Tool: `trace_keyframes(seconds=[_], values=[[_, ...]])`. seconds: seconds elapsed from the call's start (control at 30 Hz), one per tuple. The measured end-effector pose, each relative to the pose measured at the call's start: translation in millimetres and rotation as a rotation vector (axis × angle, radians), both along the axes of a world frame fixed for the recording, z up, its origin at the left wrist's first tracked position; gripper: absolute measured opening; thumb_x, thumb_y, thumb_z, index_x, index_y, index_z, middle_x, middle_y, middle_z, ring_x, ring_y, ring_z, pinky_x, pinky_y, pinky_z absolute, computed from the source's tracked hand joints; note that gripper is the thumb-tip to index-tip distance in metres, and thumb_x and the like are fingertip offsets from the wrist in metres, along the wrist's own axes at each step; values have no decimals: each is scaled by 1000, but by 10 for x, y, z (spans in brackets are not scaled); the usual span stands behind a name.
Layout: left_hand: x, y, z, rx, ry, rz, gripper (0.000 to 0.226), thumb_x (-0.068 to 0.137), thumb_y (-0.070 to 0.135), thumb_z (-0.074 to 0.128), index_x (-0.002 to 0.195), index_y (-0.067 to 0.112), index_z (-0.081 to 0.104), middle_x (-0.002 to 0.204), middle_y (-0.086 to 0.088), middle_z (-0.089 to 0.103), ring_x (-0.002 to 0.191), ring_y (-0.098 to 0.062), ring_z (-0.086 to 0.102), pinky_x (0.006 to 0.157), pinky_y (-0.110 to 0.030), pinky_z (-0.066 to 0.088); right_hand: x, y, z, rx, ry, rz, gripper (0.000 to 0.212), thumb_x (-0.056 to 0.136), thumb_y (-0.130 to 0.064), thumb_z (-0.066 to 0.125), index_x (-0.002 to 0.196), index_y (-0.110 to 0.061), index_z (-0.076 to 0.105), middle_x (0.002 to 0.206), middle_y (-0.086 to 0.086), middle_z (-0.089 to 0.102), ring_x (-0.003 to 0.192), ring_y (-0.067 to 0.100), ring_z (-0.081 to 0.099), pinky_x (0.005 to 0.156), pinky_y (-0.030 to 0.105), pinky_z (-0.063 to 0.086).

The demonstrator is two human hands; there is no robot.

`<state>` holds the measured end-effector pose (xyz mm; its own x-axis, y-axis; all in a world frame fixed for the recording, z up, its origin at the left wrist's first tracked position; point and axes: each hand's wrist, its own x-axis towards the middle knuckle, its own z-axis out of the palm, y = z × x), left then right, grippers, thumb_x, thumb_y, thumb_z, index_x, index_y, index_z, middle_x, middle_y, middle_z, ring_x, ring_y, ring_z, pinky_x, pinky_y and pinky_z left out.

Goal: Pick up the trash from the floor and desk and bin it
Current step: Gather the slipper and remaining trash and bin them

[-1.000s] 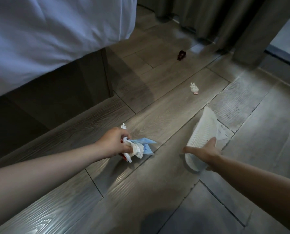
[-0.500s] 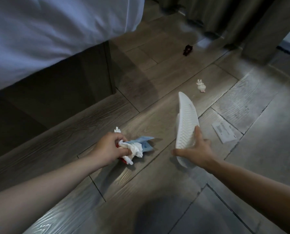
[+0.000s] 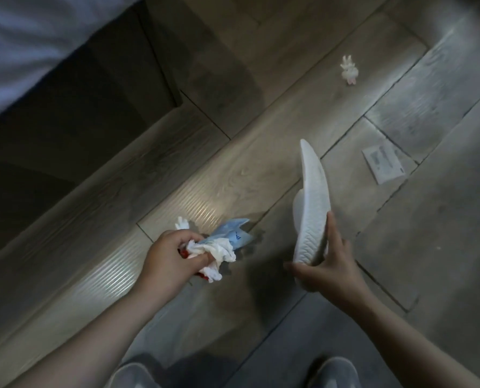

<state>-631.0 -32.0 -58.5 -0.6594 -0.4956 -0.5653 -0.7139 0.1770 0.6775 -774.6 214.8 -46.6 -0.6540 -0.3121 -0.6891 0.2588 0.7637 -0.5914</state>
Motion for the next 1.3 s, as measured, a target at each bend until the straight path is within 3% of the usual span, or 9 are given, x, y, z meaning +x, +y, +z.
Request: trace_keyframes(seconds=[0.17, 0.3, 0.53, 0.67, 0.8, 0.9, 0.97, 1.2, 1.3], values=[[239, 276, 495, 59, -60, 11, 13, 63, 22, 78, 73, 26, 71, 80, -6, 66, 70, -17, 65, 62, -33, 56, 395, 50, 387, -5, 78, -92, 124, 62, -37, 84, 149, -49, -4, 124, -12, 26, 113, 16, 43, 80, 46, 58], [291, 381, 1204, 107, -128, 65, 15, 61, 22, 80, 74, 22, 71, 71, -1, 67, 67, -20, 65, 64, -41, 59, 429, 166, 1111, -4, 124, -234, 122, 57, -45, 83, 152, -36, 7, 138, -5, 35, 123, 10, 41, 102, 42, 47], [-177, 749, 2972, 97, -91, -27, 12, 70, 8, 80, 71, 14, 69, 60, 1, 66, 58, -11, 65, 60, -37, 60, 267, 581, 3012, -3, 137, -447, 116, 61, -38, 85, 152, -37, 13, 136, -1, 41, 122, 15, 47, 100, 41, 48], [-626, 1045, 4200, 137, -9, -80, 14, 70, 6, 79, 75, 15, 70, 66, -2, 70, 63, -19, 70, 63, -45, 60, 89, 827, 4321, 7, 134, -512, 118, 62, -37, 85, 153, -35, 11, 133, 1, 38, 111, 9, 44, 96, 28, 44], [-1047, 1396, 5433, 130, 98, -147, 15, 63, 17, 79, 75, 15, 71, 69, -8, 69, 64, -24, 70, 62, -48, 59, -82, 1077, 5562, -33, 168, -561, 127, 51, -54, 85, 152, -38, 10, 136, 4, 39, 118, 19, 52, 96, 42, 51], [-1311, 1658, 6269, 120, 175, -221, 13, 66, 13, 77, 77, 12, 71, 80, -17, 67, 59, -17, 69, 56, -35, 59, -171, 1352, 6415, -74, 224, -586, 120, 63, -41, 87, 154, -31, 9, 145, 6, 31, 128, 19, 42, 103, 27, 37], [-1465, 1845, 6810, 102, 227, -221, 11, 70, 3, 76, 79, 8, 71, 86, -20, 65, 57, -10, 68, 50, -20, 53, -212, 1549, 6908, -98, 257, -633, 119, 64, -38, 87, 154, -32, 10, 148, 6, 28, 132, 19, 40, 103, 28, 35], [-1997, 2763, 8184, 86, 394, -294, 14, 65, 21, 77, 77, 19, 72, 88, -15, 67, 68, -21, 70, 60, -32, 59, -493, 2551, 8248, -173, 435, -771, 116, 61, -38, 88, 152, -36, 17, 149, 4, 29, 132, 19, 40, 100, 24, 34], [-2192, 3241, 8602, 170, 489, -325, 11, 74, 7, 74, 83, 7, 70, 79, -12, 70, 61, -13, 69, 55, -24, 56, -605, 3008, 8663, -189, 552, -837, 118, 57, -43, 89, 151, -39, 19, 149, 2, 31, 132, 17, 40, 107, 31, 37]])
